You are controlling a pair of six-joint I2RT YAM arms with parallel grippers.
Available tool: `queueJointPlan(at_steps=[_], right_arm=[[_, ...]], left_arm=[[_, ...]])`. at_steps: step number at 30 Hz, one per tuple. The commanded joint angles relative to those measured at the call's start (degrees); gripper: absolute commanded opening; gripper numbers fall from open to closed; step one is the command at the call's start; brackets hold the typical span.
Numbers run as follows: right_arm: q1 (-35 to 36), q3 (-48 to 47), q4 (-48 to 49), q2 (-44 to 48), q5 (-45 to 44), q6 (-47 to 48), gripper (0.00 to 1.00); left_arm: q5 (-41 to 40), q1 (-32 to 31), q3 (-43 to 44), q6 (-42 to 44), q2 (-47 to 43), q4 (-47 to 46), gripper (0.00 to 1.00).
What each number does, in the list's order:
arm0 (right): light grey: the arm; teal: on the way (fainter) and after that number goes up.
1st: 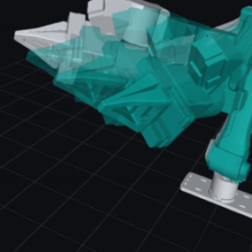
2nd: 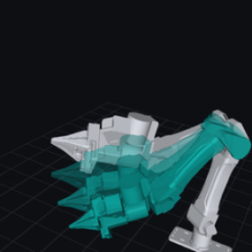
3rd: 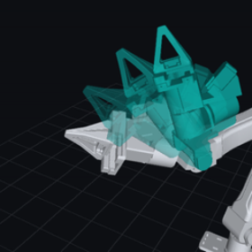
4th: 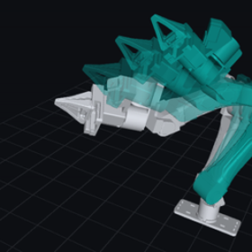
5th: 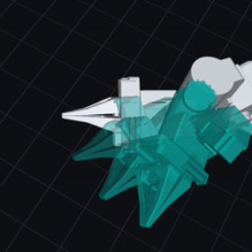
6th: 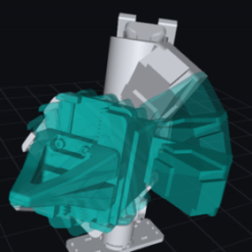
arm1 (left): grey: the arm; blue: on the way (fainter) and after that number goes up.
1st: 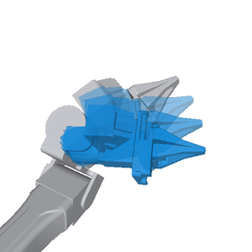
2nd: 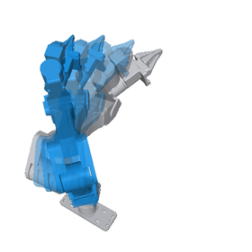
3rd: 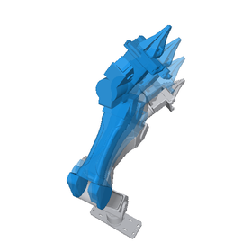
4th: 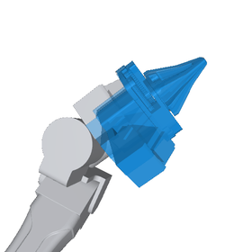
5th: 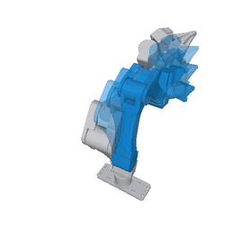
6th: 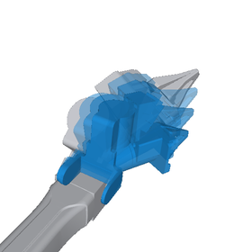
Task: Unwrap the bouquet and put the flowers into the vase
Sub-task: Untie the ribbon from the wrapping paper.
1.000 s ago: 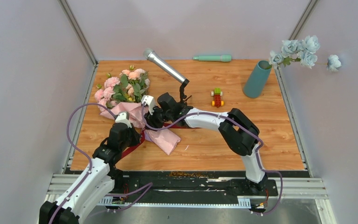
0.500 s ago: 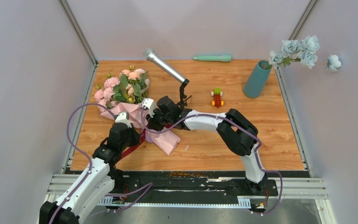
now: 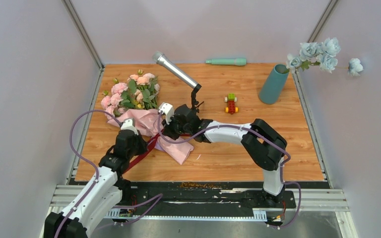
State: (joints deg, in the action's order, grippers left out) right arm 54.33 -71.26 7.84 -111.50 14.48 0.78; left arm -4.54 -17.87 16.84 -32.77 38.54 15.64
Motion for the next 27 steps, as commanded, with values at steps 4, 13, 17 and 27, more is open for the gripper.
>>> queueJointPlan(at_steps=[4, 13, 17, 27], right_arm=[[0.17, 1.91, 2.26, 4.99, -4.97, -6.19, 0.0], [0.14, 5.78, 2.28, 6.28, -10.42, -9.84, 0.0], [0.16, 8.92, 4.98, 7.66, -12.1, -12.17, 0.0], [0.07, 10.37, 3.86, 10.23, -12.13, -12.85, 0.19]], left_arm=[[-0.36, 2.98, -0.96, -0.77, -0.03, -2.76, 0.0], [-0.89, 4.28, -3.51, -2.53, -1.79, -2.66, 0.0], [-2.0, 4.33, -5.24, -3.94, -5.94, -2.29, 0.0], [-0.27, 4.37, -2.8, -2.83, -7.53, 0.89, 0.2]])
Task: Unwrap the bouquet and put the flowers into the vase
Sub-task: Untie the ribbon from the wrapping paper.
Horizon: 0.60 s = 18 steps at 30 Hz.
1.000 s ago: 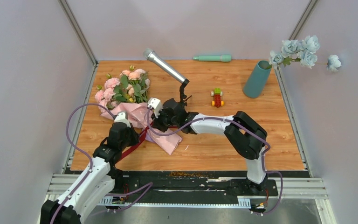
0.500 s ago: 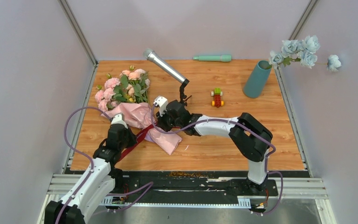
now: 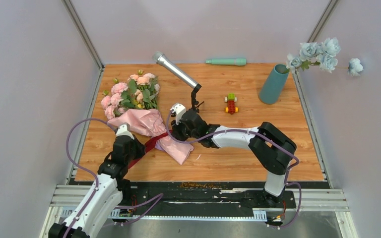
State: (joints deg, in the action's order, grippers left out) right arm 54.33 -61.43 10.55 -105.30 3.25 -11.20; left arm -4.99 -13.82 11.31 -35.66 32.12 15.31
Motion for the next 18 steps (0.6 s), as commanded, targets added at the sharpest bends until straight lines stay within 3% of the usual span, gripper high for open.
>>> queueJointPlan(at_steps=[1, 8, 13, 18], right_arm=[[0.03, 0.6, 0.74, 4.46, -0.65, -0.6, 0.22], [0.03, -0.51, -2.85, 6.88, 2.2, 2.28, 0.39], [-0.02, -2.46, -4.23, 6.55, 5.11, 4.63, 0.49], [-0.05, -7.5, -7.36, 3.06, 7.81, 6.92, 0.53]], left_arm=[[0.26, 0.35, 3.23, 0.15, -1.78, 1.65, 0.25], [5.53, 0.29, 9.59, 4.24, -3.36, 3.79, 0.59], [15.48, 0.33, 11.14, 8.63, 1.19, -0.63, 0.69], [18.58, 0.16, 10.93, 9.46, 5.92, -3.92, 0.77]])
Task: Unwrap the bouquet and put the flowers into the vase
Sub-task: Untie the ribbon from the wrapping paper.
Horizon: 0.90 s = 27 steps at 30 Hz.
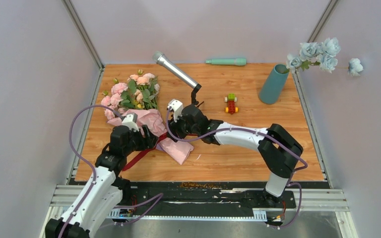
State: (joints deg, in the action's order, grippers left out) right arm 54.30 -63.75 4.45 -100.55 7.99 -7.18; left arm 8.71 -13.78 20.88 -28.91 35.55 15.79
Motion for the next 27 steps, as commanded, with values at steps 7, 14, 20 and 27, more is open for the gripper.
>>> queueJointPlan(at_steps=[7, 14, 20, 27], right_arm=[[-0.32, -9.77, -3.03, -6.64, 5.12, 4.72, 0.57], [-0.56, -13.91, -6.01, -10.31, 6.63, 5.93, 0.51], [-0.6, -14.76, -6.64, -11.36, 7.14, 5.95, 0.41], [-0.57, -14.79, -6.64, -11.51, 7.14, 5.83, 0.24]], left_arm=[[4.43, -0.1, 0.34, 3.34, 5.01, -6.77, 0.83], [3.19, -0.11, -0.41, 3.59, 7.24, -7.96, 0.74], [3.47, -0.15, -0.54, 3.7, 9.68, -9.69, 0.64], [3.34, -0.19, -0.87, 3.88, 11.71, -10.95, 0.59]])
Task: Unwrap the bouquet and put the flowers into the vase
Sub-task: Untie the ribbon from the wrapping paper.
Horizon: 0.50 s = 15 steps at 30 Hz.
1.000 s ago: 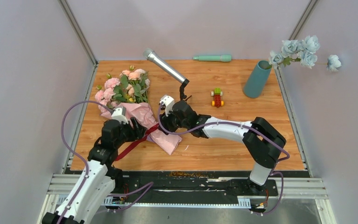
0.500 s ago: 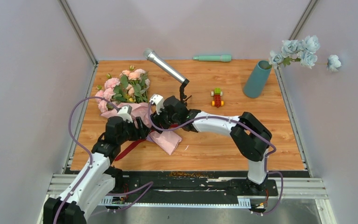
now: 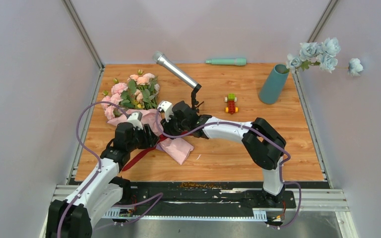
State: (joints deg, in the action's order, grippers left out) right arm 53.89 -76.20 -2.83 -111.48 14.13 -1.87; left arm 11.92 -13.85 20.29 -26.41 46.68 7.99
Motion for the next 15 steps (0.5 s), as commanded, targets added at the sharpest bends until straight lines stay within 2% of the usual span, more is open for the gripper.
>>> queueJointPlan(at_steps=[1, 4, 9, 15], right_arm=[[-0.12, -2.34, 0.63, -0.46, 0.99, 0.55, 0.21], [-0.16, -2.23, 0.65, -0.28, 0.99, 0.44, 0.11], [-0.19, -2.06, 0.71, -0.13, 1.05, 0.21, 0.05], [-0.11, -2.0, 0.67, 0.1, -0.07, 0.08, 0.01]], left_arm=[[0.12, -0.13, -0.27, 1.55, 1.07, -3.2, 0.58], [-0.01, -0.21, 0.02, 2.07, 1.92, -3.3, 0.57], [0.17, -0.34, 0.07, 2.11, 3.13, -4.25, 0.49], [0.27, -0.64, -0.17, 1.52, 1.99, -3.68, 0.29]])
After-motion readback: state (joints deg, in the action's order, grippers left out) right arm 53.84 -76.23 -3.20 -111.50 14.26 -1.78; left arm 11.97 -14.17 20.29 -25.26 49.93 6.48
